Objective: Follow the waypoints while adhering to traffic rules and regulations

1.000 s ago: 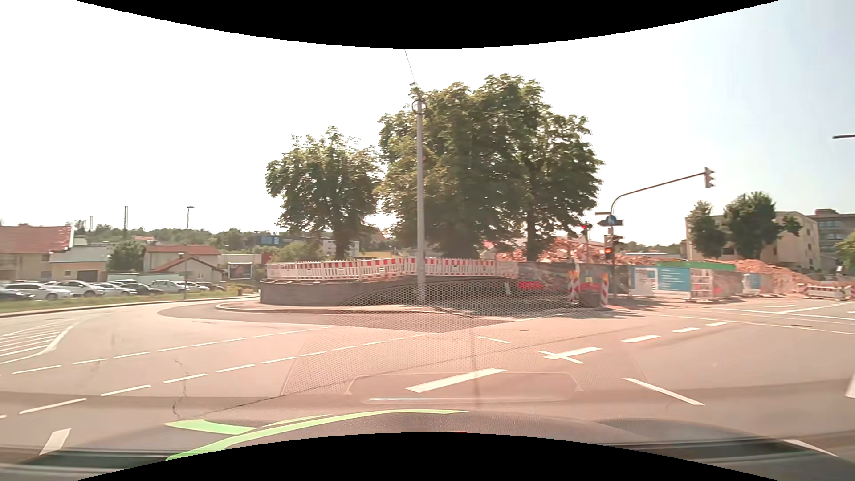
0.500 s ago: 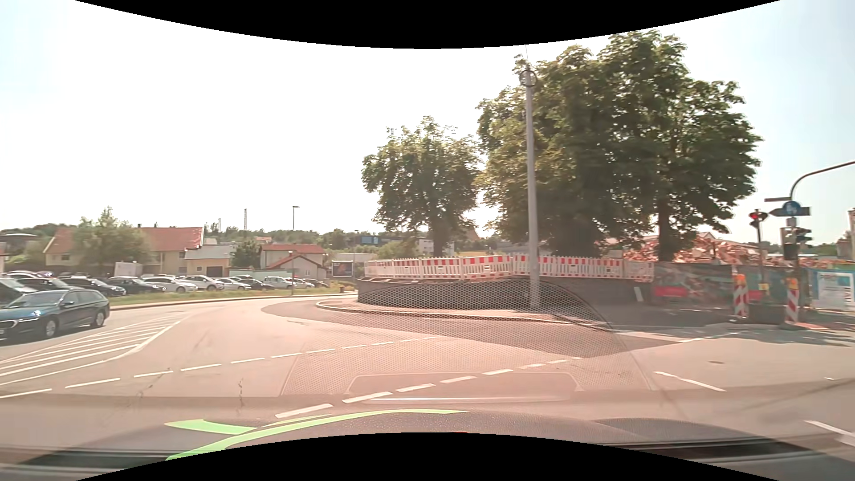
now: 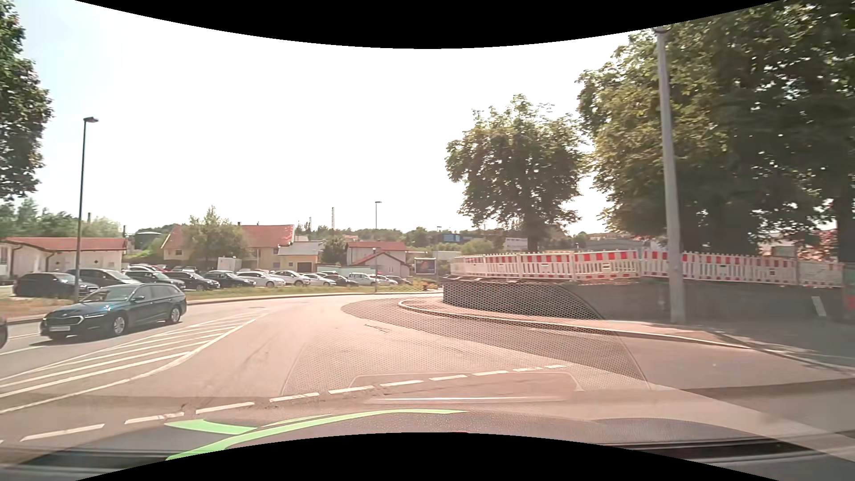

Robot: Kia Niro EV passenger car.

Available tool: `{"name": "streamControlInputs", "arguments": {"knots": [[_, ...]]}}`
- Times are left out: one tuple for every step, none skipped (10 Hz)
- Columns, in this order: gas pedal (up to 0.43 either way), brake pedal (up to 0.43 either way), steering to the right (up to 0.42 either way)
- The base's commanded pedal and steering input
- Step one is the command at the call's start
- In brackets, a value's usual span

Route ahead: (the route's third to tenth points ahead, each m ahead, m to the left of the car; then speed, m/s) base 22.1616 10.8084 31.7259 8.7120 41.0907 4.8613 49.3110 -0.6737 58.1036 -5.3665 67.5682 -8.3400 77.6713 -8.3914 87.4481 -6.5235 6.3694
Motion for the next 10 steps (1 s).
{"name": "streamControlInputs", "arguments": {"knots": [[0.169, 0.000, -0.228], [0.169, 0.000, -0.209], [0.157, 0.000, -0.183], [0.157, 0.000, -0.164], [0.157, 0.000, -0.148], [0.157, 0.000, -0.126], [0.157, 0.000, -0.105], [0.157, 0.000, -0.089], [0.157, 0.000, -0.078], [0.138, 0.000, -0.064]]}}
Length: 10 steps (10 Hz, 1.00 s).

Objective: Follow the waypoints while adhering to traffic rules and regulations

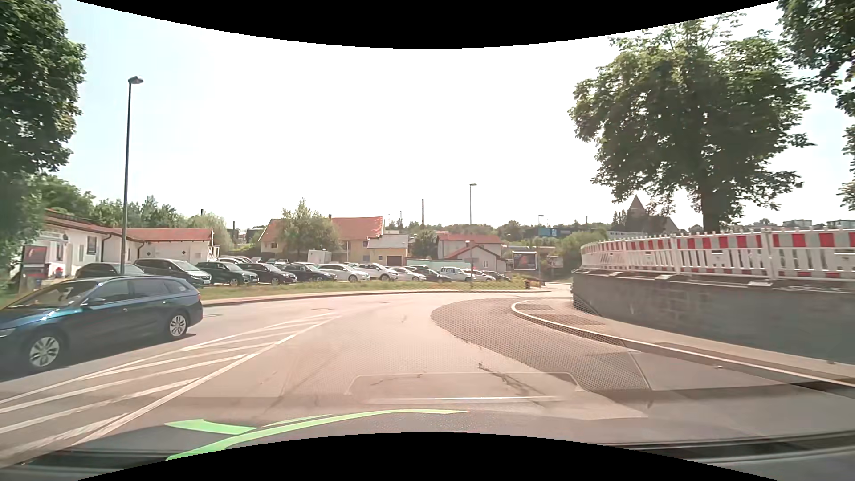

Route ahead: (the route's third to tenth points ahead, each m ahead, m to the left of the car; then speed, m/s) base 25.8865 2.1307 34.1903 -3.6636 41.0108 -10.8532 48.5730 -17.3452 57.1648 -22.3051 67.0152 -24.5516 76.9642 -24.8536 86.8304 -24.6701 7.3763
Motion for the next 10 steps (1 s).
{"name": "streamControlInputs", "arguments": {"knots": [[0.130, 0.000, -0.047], [0.118, 0.000, -0.026], [0.098, 0.000, -0.012], [0.087, 0.000, -0.001], [0.067, 0.000, 0.006], [0.059, 0.000, 0.011], [0.059, 0.000, 0.019], [0.047, 0.000, 0.028], [0.039, 0.000, 0.039], [0.028, 0.000, 0.040]]}}
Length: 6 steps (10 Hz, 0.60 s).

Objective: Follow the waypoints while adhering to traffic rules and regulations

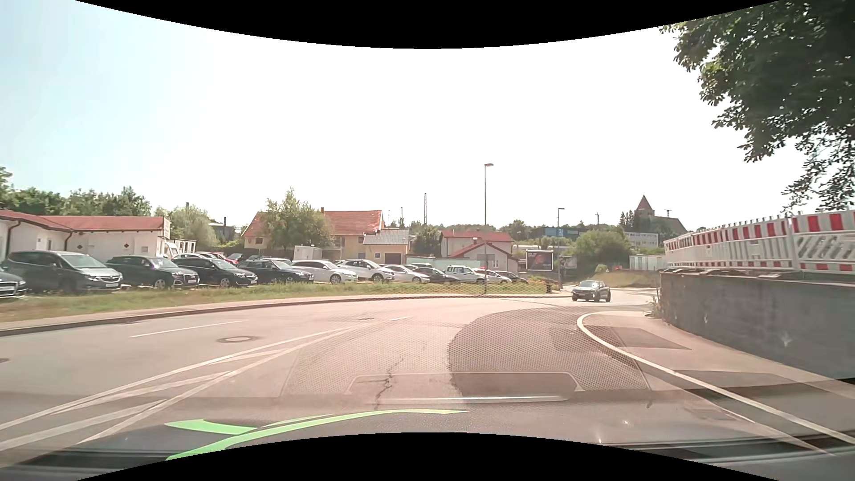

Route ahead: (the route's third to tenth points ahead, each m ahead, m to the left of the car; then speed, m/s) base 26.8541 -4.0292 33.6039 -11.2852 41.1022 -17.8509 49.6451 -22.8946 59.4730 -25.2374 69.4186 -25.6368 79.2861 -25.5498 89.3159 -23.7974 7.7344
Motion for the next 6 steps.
{"name": "streamControlInputs", "arguments": {"knots": [[0.028, 0.000, 0.042], [0.028, 0.000, 0.050], [0.028, 0.000, 0.068], [0.028, 0.000, 0.083], [0.028, 0.000, 0.097], [0.028, 0.000, 0.105]]}}
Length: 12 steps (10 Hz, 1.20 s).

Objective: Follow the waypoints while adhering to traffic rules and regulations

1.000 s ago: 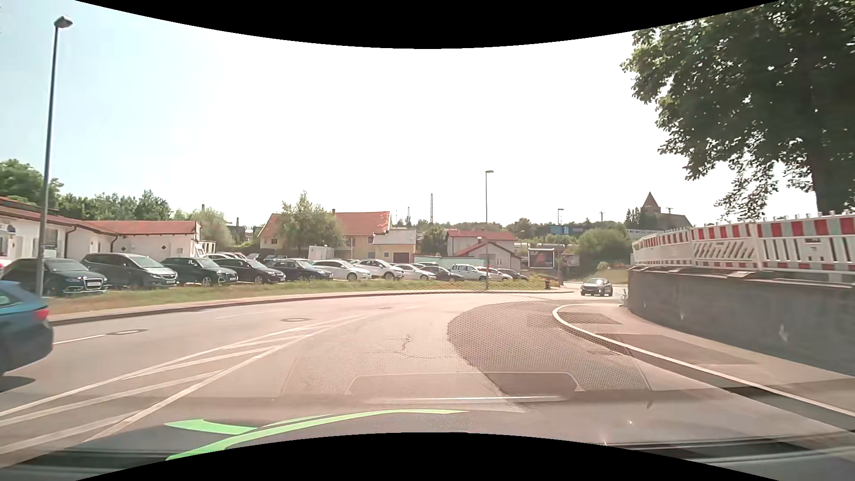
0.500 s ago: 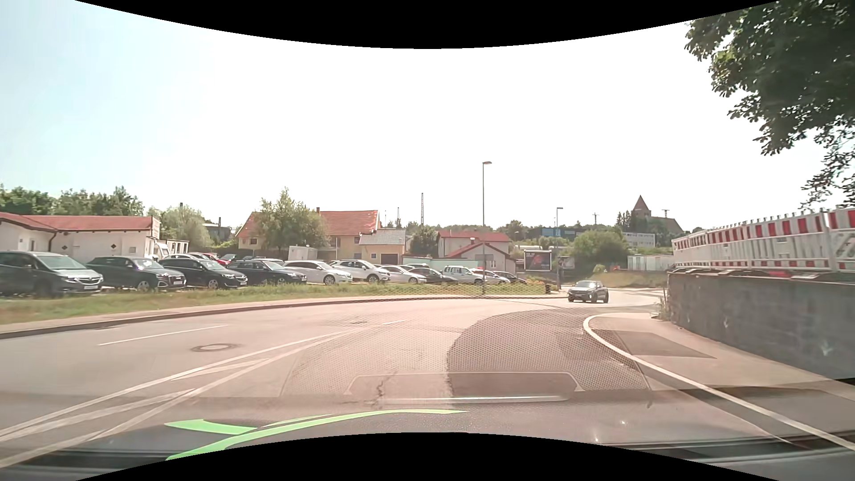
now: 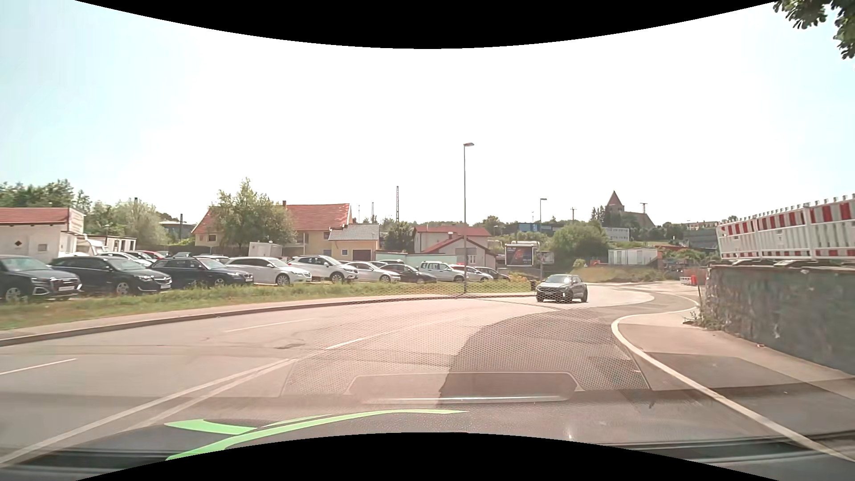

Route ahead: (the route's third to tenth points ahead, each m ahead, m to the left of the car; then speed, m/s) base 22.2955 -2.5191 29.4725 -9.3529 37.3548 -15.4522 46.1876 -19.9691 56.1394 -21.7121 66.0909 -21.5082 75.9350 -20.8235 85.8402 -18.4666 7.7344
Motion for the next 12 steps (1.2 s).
{"name": "streamControlInputs", "arguments": {"knots": [[0.028, 0.000, 0.119], [0.028, 0.000, 0.130], [0.028, 0.000, 0.139], [0.028, 0.000, 0.146], [0.039, 0.000, 0.155], [0.039, 0.000, 0.169], [0.039, 0.000, 0.176], [0.039, 0.000, 0.178], [0.059, 0.000, 0.178], [0.067, 0.000, 0.179], [0.067, 0.000, 0.180], [0.079, 0.000, 0.185]]}}
